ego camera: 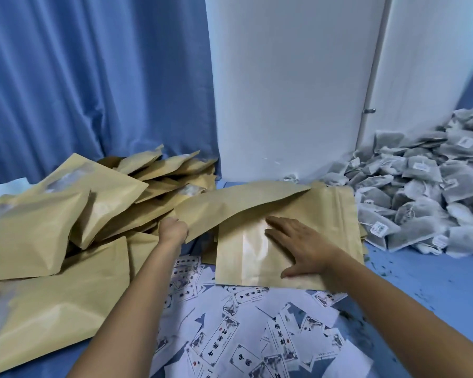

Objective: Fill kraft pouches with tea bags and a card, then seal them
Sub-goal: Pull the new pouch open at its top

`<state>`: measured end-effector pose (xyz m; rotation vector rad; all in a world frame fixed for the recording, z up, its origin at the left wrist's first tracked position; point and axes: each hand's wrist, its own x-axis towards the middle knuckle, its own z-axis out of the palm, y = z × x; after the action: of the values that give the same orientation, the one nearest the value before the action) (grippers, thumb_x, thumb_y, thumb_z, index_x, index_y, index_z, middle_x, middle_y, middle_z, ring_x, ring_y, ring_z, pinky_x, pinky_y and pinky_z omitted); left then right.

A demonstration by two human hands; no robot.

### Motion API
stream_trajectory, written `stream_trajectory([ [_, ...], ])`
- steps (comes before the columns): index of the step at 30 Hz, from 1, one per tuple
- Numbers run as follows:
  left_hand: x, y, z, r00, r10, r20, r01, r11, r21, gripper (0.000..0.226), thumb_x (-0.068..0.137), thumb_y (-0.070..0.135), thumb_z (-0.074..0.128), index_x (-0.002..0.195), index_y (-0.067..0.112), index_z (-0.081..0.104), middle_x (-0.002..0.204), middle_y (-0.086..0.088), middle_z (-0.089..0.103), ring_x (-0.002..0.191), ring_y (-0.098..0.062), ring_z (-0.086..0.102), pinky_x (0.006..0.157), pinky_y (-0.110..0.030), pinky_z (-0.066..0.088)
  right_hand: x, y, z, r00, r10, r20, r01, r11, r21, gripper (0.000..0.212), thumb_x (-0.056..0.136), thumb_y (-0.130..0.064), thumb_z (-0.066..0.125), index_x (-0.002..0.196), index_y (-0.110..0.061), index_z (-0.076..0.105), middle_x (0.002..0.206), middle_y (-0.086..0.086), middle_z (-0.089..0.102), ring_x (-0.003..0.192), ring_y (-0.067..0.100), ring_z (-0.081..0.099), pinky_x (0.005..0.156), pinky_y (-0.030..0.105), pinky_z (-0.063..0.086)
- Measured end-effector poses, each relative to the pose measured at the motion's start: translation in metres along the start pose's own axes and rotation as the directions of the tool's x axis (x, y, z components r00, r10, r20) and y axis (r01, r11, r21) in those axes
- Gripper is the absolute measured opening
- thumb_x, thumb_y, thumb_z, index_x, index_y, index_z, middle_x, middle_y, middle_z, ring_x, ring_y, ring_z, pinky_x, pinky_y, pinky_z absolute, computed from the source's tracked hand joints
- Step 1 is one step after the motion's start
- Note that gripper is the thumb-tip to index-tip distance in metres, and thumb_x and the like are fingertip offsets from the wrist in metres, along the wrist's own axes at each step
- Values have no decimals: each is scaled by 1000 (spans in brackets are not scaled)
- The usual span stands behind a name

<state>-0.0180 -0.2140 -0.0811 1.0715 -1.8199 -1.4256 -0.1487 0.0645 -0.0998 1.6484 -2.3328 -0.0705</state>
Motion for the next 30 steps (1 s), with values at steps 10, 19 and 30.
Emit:
stream_trajectory([
  [10,-15,-15,34,993,-54,102,63,995,-81,33,85,-10,36,107,-5,60,96,-19,60,73,-26,53,62,-26,43,8,-6,13,971,38,234,-39,999,3,133,58,-83,60,152,-7,4,157,22,-10,146,31,-12,117,45,-10],
  [19,-42,-7,49,992,-5,125,73,832,-550,48,95,-7,37,136,13,49,118,-4,62,98,-19,60,92,-33,48,-1,-39,12,950,-70,304,66,998,24,135,55,-67,76,152,-11,0,154,16,-26,141,31,-28,110,54,-17],
  [30,-34,-23,38,973,126,193,-35,908,-417,56,94,-9,37,141,21,44,121,5,61,95,1,60,79,-19,49,-24,-24,26,997,-26,73,11,979,203,86,72,-41,69,147,-22,32,159,4,12,147,17,1,119,40,-6],
])
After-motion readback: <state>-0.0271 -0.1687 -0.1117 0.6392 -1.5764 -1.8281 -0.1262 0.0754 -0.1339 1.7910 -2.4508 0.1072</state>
